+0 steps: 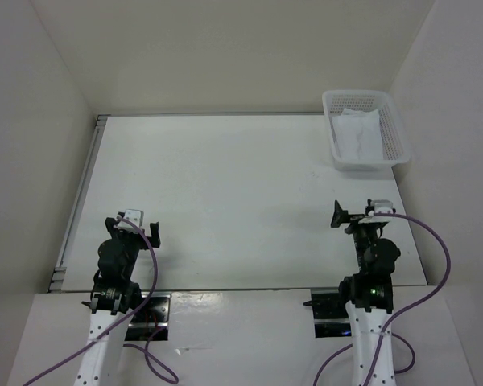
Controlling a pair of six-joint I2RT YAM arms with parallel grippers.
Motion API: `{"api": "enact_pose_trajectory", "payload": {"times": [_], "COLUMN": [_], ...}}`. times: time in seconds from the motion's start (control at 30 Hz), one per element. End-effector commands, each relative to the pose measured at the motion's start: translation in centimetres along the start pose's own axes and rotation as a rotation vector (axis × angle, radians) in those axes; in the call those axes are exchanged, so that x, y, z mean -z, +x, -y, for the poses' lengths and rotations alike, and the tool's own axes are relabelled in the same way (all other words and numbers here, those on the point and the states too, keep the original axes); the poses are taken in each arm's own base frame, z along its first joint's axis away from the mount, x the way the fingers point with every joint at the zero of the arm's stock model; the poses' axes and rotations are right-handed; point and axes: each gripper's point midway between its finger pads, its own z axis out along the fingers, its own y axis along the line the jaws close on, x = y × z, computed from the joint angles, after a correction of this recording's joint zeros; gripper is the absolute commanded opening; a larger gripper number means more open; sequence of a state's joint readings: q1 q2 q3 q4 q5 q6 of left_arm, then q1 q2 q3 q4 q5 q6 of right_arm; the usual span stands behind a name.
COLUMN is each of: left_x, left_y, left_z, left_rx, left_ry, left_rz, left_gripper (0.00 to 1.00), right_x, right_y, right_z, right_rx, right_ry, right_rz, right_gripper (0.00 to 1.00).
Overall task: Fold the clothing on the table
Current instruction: Grab the skirt from the pile
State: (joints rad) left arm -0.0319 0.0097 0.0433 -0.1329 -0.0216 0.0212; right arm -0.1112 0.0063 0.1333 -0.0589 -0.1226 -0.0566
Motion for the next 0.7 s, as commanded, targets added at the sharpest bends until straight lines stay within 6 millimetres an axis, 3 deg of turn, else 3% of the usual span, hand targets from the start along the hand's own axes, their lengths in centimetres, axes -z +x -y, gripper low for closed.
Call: {"api": "enact_pose_trajectory", "payload": {"times": [0.0, 0.07, 0.13, 0.17, 0.2, 0.23, 0.27, 0.3, 0.33, 0.4, 0.43, 0.53, 0.63, 0.67], "left_x": [0.1, 0.1, 0.1, 0.1, 0.1, 0.1, 0.1, 0.1, 0.1, 0.1, 0.1, 0.1, 0.1, 0.3], "left_y": [-2.3, -2.3, -2.3, -2.3, -2.3, -2.3, -2.3, -2.3, -2.3, -2.3, -2.3, -2.3, -2.4, -3.6], "left_z": [-0.2, -0.2, -0.2, -0.2, -0.2, -0.2, -0.2, -0.2, -0.2, -0.2, -0.2, -0.2, 0.4, 0.8], "left_rx": [0.012, 0.012, 0.012, 0.012, 0.012, 0.012, 0.012, 0.012, 0.012, 0.012, 0.012, 0.012, -0.026, -0.060], "left_ry": [-0.014, -0.014, -0.014, -0.014, -0.014, -0.014, -0.014, -0.014, -0.014, -0.014, -0.014, -0.014, 0.026, 0.056], "left_rz": [0.142, 0.142, 0.142, 0.142, 0.142, 0.142, 0.142, 0.142, 0.142, 0.142, 0.142, 0.142, 0.146, 0.181], "left_gripper": [1.00, 1.00, 1.00, 1.00, 1.00, 1.00, 1.00, 1.00, 1.00, 1.00, 1.00, 1.00, 1.00, 1.00], "right_x": [2.5, 3.3, 3.6, 4.1, 3.2, 3.5, 2.9, 1.0, 1.3, 0.0, 0.2, -0.7, -1.0, -1.5], "right_y": [-12.1, -14.8, -16.1, -17.8, -17.9, -20.2, -20.0, -19.2, -21.6, -21.0, -22.4, -22.3, -21.6, -20.9], "right_z": [2.1, 2.1, 2.0, 1.8, 2.4, 2.6, 2.9, 3.9, 4.5, 5.7, 6.0, 6.7, 7.5, 7.6], "right_rx": [-0.001, -0.037, -0.071, -0.100, -0.134, -0.167, -0.186, -0.209, -0.222, -0.241, -0.226, -0.136, -0.088, -0.087], "right_ry": [0.129, 0.133, 0.124, 0.116, 0.145, 0.152, 0.172, 0.223, 0.253, 0.321, 0.333, 0.359, 0.396, 0.397], "right_rz": [0.381, 0.445, 0.461, 0.489, 0.456, 0.470, 0.413, 0.324, 0.343, 0.262, 0.273, 0.170, 0.068, 0.028], "right_gripper": [0.99, 0.99, 0.99, 0.99, 0.99, 0.99, 0.99, 0.99, 0.99, 0.99, 0.99, 0.99, 0.99, 0.99]}}
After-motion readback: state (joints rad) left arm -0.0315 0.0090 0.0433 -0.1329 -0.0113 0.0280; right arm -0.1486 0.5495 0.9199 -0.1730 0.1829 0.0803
